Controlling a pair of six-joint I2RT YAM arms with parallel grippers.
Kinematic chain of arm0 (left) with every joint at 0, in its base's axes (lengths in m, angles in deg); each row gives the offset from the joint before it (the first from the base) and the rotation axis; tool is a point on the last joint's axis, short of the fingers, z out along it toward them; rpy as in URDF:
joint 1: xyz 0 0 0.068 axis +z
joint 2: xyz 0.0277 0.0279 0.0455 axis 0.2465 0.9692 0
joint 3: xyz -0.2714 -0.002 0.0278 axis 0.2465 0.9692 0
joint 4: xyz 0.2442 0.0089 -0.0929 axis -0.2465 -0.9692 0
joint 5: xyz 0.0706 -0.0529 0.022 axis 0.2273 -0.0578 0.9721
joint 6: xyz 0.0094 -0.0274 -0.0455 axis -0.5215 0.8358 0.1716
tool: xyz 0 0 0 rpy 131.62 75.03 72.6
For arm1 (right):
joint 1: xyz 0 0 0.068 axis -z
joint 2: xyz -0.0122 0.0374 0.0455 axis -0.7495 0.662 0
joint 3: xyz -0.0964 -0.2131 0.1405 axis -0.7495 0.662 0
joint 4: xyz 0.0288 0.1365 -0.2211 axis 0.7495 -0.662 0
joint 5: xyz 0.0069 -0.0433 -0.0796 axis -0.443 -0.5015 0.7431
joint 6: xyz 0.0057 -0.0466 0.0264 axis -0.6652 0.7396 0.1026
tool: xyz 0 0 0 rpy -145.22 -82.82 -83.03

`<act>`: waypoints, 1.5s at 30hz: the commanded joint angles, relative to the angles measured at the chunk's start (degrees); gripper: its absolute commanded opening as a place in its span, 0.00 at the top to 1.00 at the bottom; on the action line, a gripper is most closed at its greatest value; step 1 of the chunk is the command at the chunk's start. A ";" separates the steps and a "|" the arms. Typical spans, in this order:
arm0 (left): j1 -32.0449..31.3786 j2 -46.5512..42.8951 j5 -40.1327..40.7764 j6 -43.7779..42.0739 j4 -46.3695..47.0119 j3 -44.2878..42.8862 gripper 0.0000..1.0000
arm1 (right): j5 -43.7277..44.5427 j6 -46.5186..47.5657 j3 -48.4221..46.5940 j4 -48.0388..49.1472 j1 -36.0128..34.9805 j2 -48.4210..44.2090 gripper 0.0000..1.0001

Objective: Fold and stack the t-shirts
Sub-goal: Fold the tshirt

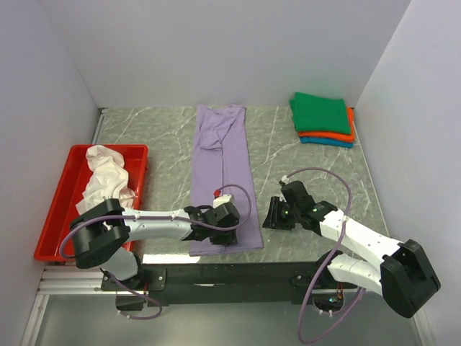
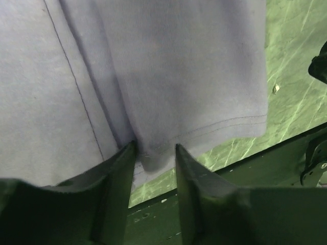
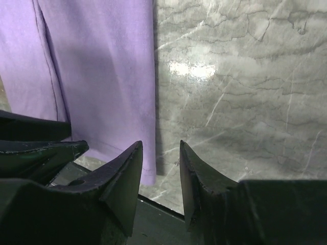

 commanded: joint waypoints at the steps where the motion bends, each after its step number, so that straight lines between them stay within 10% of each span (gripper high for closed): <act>1: -1.02 0.43 0.70 1.54 1.34 -0.62 0.60 | 1.14 -0.18 0.24 2.49 -0.50 0.48 0.58; 12: -2.24 -3.17 1.84 2.51 -2.09 -1.41 0.99 | 1.05 -0.18 0.33 2.66 -0.58 0.57 0.59; 45: -6.20 -13.72 5.01 14.28 -3.06 8.25 0.99 | -0.71 -1.06 2.52 3.45 -1.02 -1.28 0.58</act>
